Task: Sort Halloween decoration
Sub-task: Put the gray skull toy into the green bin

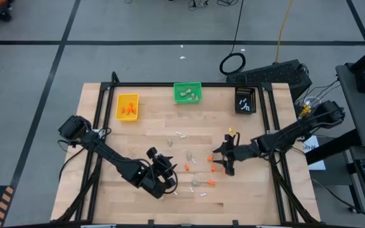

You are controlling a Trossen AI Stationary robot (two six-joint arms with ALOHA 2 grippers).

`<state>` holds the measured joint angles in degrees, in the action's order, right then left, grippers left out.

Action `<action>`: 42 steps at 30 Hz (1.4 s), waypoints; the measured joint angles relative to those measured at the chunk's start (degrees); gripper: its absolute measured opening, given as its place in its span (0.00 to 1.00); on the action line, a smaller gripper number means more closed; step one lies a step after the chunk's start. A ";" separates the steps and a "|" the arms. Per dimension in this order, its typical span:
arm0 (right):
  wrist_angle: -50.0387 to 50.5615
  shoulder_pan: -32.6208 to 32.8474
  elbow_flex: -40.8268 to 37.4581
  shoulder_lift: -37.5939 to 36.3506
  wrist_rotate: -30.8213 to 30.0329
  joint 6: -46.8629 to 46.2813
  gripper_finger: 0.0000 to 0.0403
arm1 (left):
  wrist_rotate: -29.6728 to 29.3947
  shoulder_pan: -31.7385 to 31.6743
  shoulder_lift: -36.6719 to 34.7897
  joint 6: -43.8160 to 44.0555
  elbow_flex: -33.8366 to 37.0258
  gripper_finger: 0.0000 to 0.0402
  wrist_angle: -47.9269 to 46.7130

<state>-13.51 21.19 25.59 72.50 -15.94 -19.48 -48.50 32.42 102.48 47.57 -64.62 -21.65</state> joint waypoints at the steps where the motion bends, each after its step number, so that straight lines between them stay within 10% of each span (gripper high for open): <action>1: -0.12 0.68 0.32 0.34 -0.16 0.42 0.49 | 0.38 0.00 0.19 0.02 0.00 0.42 0.80; 42: -7.08 11.53 1.24 4.26 -12.62 -5.97 0.49 | 2.04 1.78 3.32 -4.43 0.85 0.42 11.01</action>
<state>-20.59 32.73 26.83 76.76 -28.56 -25.45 -46.46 34.20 105.80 43.14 -63.77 -10.64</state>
